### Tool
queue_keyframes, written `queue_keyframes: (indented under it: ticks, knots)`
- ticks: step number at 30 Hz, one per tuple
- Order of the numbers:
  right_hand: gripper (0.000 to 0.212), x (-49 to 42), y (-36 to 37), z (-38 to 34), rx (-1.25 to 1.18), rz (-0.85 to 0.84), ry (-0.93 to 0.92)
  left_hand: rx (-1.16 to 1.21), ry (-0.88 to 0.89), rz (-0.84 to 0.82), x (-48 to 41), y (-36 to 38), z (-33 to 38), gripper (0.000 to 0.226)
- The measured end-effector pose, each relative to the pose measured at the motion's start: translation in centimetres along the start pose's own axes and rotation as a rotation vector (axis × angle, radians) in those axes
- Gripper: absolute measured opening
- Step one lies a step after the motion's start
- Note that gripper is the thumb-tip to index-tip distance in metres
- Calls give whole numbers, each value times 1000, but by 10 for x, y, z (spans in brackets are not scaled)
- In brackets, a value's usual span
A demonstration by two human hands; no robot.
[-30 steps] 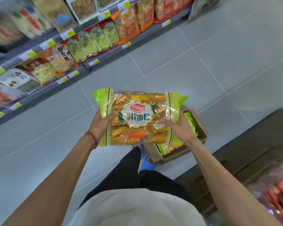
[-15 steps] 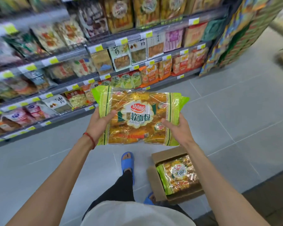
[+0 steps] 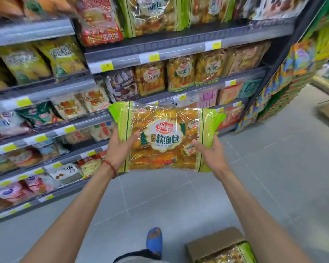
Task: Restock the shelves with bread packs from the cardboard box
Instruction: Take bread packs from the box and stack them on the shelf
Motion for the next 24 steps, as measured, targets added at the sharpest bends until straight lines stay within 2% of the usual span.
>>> queue_keyframes:
  ticks: [1,4,5,9,12,15,17,20,24]
  knots:
    - [77,-16,4,-7,6,19,-26,11,17,-2,-17,-2,9,101]
    - [114,-67,14,-22,26,51,-94,45,61,-26,-66,-1,34,72]
    - [119,-80,16,-31,34,64,-100,38,70,-19,-80,0,40,71]
    - [98,-143,19,-59,33,82,-111,18,124,35,-138,4,69,93]
    - [96,-197,16,-81,42,81,-177,24,161,74,-184,15,95,83]
    - [98,-257,10,-104,9,53,-206,32,207,149,-230,33,120,85]
    - [99,-301,5,-123,33,22,-239,36,226,201,-260,43,138,75]
    - [98,-363,-3,-155,33,-22,-266,8,223,272,-304,56,167,86]
    - [90,-429,-9,-207,48,-117,-359,67,260,356,-354,71,197,69]
Point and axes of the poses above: each hand's wrist, its own x-axis away from the middle knuckle, its own y-axis out of the palm, z = x × y, the point moved 3 cm from there along -x, towards the middle knuckle
